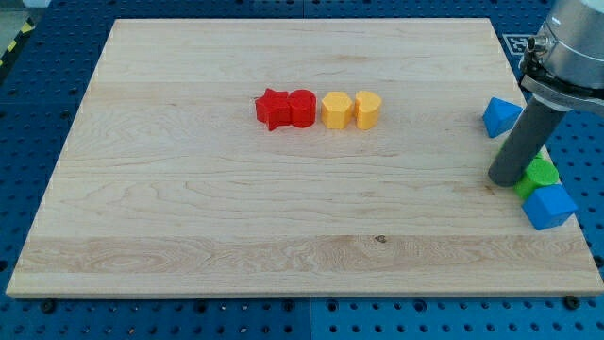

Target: Move your arm to the center

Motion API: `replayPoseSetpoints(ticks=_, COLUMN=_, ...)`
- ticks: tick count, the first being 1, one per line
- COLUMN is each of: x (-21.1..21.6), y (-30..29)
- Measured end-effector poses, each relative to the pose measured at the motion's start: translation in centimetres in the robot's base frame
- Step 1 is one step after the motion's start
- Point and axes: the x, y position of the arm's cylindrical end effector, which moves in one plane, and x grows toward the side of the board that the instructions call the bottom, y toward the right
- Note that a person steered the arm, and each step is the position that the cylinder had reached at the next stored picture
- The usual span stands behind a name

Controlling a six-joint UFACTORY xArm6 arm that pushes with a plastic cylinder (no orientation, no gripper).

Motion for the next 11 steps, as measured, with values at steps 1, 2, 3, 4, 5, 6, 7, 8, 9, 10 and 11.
replayPoseSetpoints(ticks=1, x=0.0, y=0.0)
replayPoseSetpoints(ticks=2, x=0.1, y=-2.4)
replayPoseSetpoints(ticks=3, x=1.1, y=-10.2)
replayPoseSetpoints(ticks=4, x=1.3, y=-17.6)
replayPoseSetpoints(ticks=5, x=-0.3, y=-22.3)
replayPoseSetpoints(ticks=6, x=-0.3, y=-22.5)
replayPoseSetpoints(ticks=7, x=-0.3, y=-22.5)
replayPoseSetpoints(ticks=8, x=-0.4, y=-22.9)
replayPoseSetpoints(ticks=9, x=-0.7, y=-23.7)
replayPoseSetpoints(ticks=10, x=-4.0, y=-25.4)
replayPoseSetpoints(ticks=11, x=-5.8, y=-25.4)
